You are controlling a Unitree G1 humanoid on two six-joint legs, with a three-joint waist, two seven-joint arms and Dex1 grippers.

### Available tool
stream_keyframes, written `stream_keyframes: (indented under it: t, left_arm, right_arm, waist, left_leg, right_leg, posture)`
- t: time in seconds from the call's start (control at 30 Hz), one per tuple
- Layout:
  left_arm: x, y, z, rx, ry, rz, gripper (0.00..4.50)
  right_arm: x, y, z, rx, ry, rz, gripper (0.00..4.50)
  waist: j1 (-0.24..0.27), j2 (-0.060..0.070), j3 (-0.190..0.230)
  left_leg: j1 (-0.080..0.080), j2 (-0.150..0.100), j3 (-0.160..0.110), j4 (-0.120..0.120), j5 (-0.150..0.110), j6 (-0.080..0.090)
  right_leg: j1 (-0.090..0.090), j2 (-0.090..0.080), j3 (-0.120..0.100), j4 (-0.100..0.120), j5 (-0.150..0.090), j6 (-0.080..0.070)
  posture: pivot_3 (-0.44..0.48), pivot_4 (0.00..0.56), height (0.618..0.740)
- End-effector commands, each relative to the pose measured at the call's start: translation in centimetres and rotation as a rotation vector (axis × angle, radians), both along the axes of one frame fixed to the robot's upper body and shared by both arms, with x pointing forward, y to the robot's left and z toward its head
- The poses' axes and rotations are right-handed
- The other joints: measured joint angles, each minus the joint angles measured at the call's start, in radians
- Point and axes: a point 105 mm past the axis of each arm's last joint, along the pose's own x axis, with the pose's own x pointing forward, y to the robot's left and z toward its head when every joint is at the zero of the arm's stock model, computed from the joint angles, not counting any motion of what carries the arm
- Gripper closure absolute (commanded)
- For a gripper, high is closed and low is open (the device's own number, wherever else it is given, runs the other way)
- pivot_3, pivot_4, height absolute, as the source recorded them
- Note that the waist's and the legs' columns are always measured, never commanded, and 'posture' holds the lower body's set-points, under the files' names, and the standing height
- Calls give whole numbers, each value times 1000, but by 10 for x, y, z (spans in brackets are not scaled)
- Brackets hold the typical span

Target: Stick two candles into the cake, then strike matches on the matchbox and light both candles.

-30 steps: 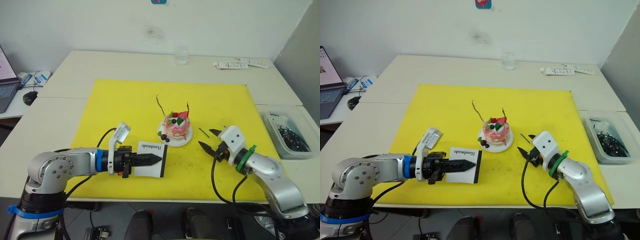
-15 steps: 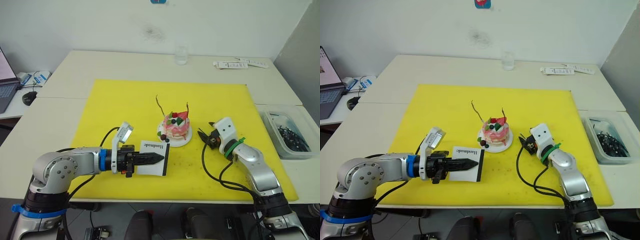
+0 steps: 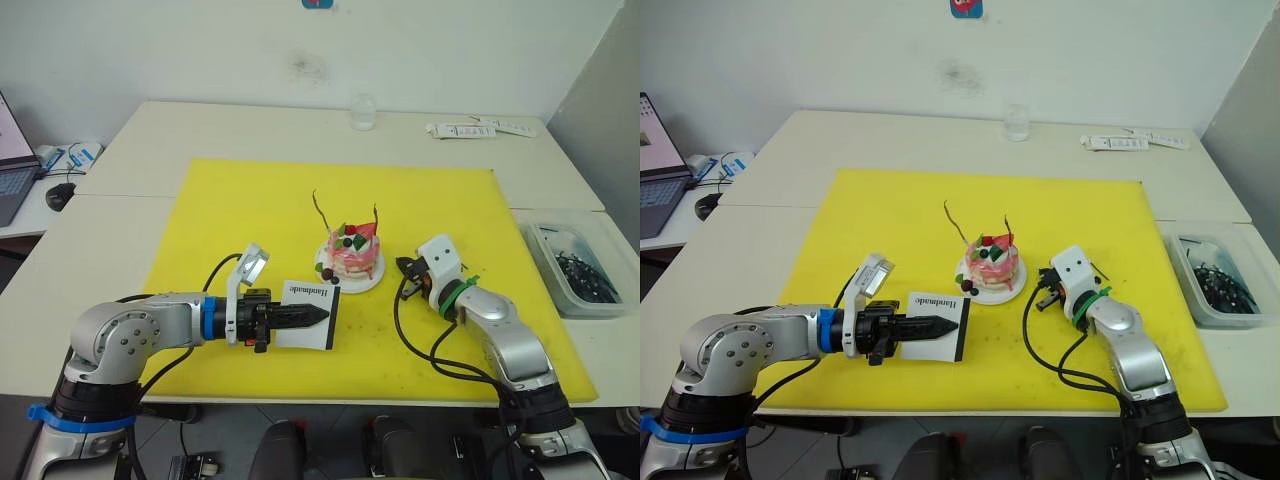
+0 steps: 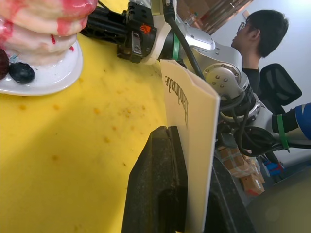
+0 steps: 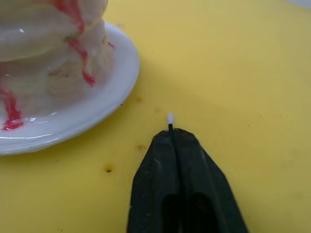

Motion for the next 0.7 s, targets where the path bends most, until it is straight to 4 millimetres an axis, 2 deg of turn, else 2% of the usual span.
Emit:
stream_keyframes:
  t: [0.03,0.2,0.43,0.6,0.7]
  left_arm:
    - [-1,-2,6,-6,-37,-18,4500]
    - [-1,-2,5,1,-33,-13,4500]
    - [1,-4,5,-3,-31,-8,4500]
    - [3,-9,3,-7,-22,-22,4500]
    - [6,-15,3,-13,-7,-28,4500]
  right_arm:
    - [-4,-1,1,10,5,-14,4463]
    - [-8,-4,10,36,-13,-13,4463]
    - [-32,-11,30,55,-13,3,4463]
    - [-66,-4,40,81,4,53,4463]
    - [-83,7,54,38,-39,159,4463]
  waist:
    - [0,0,0]
    - [0,0,0]
    - [1,0,0]
    - [1,0,0]
    - [1,0,0]
  left_leg:
    - [0,0,0,0,0,0]
    - [0,0,0,0,0,0]
    - [-1,0,0,-1,0,0]
    - [0,1,-1,-1,0,0]
    - [0,0,0,0,0,0]
  right_leg:
    - [0,0,0,0,0,0]
    - [0,0,0,0,0,0]
    - [0,0,0,-1,0,0]
    - [0,0,-1,0,0,0]
    - [0,0,0,0,0,0]
  posture:
    - [0,150,740]
    - [0,150,740]
    - [0,150,740]
    - [0,150,740]
    - [0,150,740]
